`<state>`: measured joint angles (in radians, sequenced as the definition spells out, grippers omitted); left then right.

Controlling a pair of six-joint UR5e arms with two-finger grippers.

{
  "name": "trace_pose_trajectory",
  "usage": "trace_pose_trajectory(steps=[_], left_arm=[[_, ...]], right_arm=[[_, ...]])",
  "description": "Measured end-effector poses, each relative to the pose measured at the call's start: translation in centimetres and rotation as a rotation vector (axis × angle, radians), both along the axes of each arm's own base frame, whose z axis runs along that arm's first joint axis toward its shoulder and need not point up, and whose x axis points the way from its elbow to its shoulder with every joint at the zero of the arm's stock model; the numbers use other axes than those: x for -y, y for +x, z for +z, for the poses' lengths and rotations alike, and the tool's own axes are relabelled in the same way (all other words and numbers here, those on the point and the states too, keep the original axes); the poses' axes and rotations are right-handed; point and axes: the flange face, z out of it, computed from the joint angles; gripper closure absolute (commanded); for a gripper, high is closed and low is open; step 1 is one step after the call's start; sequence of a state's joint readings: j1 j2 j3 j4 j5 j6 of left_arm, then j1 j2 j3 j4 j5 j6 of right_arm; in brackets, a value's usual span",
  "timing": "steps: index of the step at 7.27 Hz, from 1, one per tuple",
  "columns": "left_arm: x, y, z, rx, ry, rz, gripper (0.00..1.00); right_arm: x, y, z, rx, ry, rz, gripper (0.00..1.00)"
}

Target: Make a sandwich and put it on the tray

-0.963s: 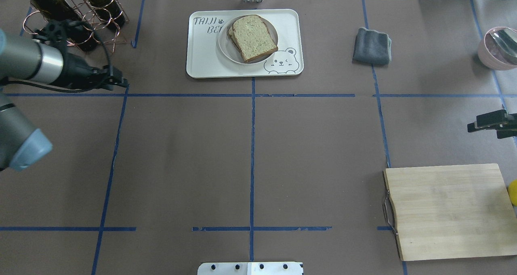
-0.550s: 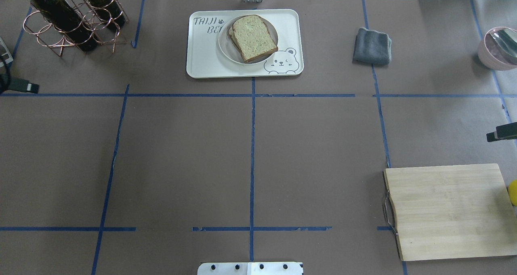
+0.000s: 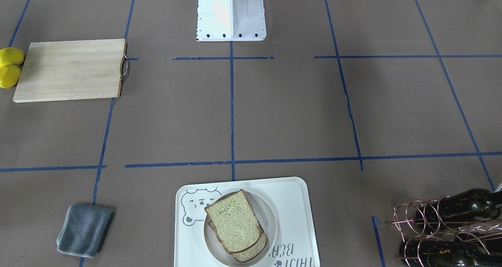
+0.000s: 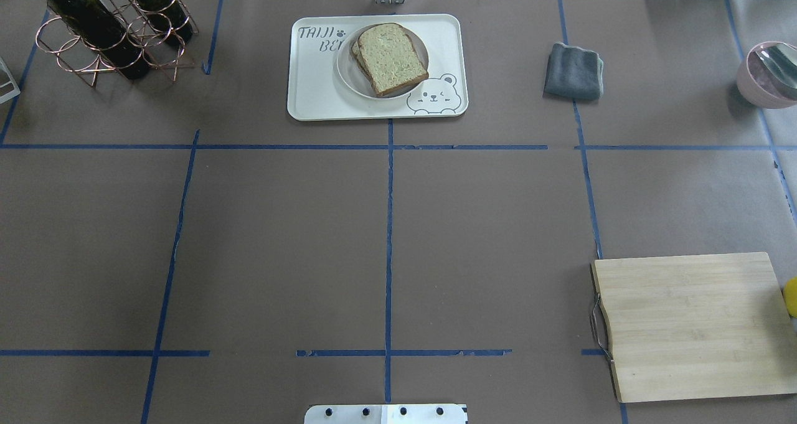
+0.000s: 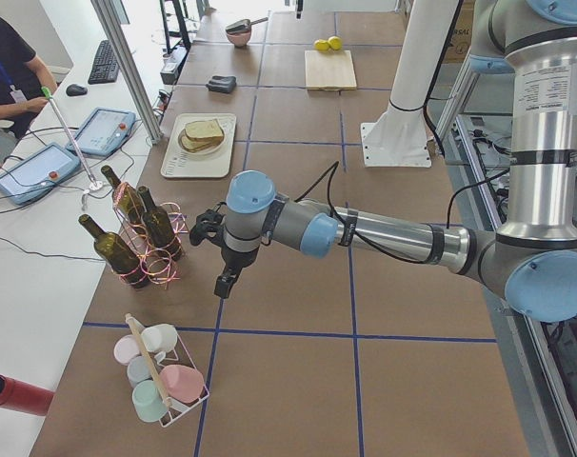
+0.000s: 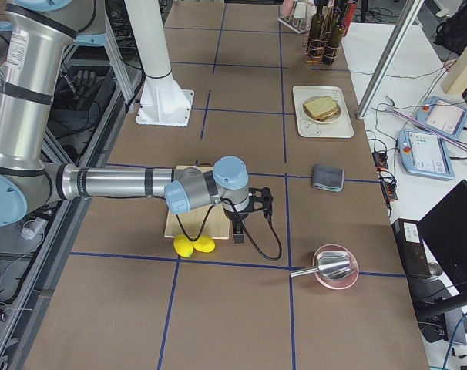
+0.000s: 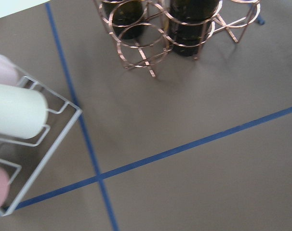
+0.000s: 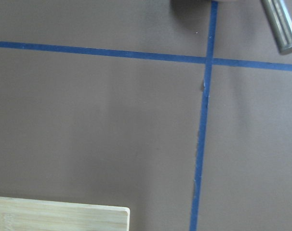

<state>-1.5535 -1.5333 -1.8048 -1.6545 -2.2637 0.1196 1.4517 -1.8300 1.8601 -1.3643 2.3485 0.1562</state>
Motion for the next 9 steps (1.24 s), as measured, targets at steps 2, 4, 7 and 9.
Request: trace_pose_trajectory(steps=[2, 4, 7, 9], left_arm=[[-1.3, -1.8, 0.6, -0.036, -0.141, 0.008, 0.00], [-3.8, -0.9, 3.4, -0.142, -0.243, 0.029, 0.00], [-4.9, -0.6, 5.2, -0.172, -0.230, 0.035, 0.00], [-3.6, -0.8, 6.0, -0.144, -0.205, 0.034, 0.00]], right_arm=[[0.4, 2.8, 0.3, -0.020, -0.003, -0.049, 0.00], [0.5, 3.3, 0.3, -0.022, -0.017, -0.058, 0.00], [0.4, 3.3, 0.7, -0.021, -0.029, -0.058, 0.00], [0.4, 3.2, 1.5, -0.020, -0.041, -0.061, 0.00]])
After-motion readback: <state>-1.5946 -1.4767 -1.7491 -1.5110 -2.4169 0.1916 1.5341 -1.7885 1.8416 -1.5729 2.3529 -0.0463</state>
